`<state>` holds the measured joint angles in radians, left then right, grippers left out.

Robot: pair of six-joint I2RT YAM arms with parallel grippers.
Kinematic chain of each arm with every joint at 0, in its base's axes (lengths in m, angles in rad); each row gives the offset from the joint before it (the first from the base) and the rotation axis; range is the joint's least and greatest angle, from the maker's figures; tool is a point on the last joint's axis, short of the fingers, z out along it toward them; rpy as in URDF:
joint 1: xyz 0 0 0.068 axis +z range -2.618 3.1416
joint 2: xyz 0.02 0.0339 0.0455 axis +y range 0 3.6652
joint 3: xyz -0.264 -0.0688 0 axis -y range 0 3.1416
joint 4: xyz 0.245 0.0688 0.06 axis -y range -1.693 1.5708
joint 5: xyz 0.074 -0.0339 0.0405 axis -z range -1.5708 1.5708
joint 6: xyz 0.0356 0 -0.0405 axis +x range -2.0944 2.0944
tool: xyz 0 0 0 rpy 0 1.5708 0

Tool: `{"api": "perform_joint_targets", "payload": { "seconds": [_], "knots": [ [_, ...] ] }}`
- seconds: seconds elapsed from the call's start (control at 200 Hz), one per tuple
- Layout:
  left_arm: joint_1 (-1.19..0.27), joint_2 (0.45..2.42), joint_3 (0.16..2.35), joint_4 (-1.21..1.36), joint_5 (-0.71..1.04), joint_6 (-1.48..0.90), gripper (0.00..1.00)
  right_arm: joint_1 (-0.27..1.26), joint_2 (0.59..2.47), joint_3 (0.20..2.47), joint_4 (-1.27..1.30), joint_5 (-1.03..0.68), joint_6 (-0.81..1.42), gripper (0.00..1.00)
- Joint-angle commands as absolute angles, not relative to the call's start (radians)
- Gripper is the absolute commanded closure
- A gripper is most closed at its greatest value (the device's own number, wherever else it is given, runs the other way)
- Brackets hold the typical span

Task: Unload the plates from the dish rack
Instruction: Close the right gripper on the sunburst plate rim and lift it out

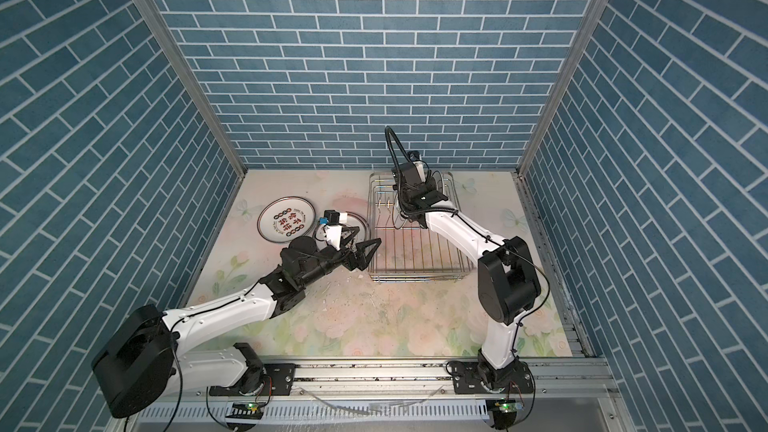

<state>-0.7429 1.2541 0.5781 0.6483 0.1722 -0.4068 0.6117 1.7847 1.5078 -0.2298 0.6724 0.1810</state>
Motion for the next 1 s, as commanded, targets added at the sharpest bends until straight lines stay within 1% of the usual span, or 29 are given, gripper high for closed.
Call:
{"api": "perform_joint_targets", "payload": {
  "seconds": [0.0, 0.335, 0.575, 0.705, 0.82, 0.996],
  "knots": [
    [-0.747, 1.235, 0.568, 0.659, 0.166, -0.398, 0.0, 0.616, 1.698, 1.495, -0.191, 0.771, 0.11, 0.97],
    [-0.748, 1.209, 0.548, 0.657, 0.107, -0.413, 0.0, 0.655, 1.549, 1.387, -0.068, 0.857, -0.015, 0.98],
    [-0.748, 1.181, 0.532, 0.663, 0.107, -0.42, 0.0, 0.68, 1.396, 1.249, 0.035, 0.839, -0.052, 0.99],
    [-0.747, 1.166, 0.511, 0.698, 0.124, -0.429, 0.0, 0.681, 1.293, 1.168, 0.056, 0.748, -0.027, 0.99],
    [-0.747, 1.162, 0.502, 0.72, 0.142, -0.44, 0.0, 0.676, 1.203, 1.108, 0.059, 0.626, 0.028, 0.99],
    [-0.747, 1.154, 0.485, 0.754, 0.166, -0.45, 0.0, 0.602, 1.096, 1.044, 0.044, 0.338, 0.163, 1.0]
  ]
}}
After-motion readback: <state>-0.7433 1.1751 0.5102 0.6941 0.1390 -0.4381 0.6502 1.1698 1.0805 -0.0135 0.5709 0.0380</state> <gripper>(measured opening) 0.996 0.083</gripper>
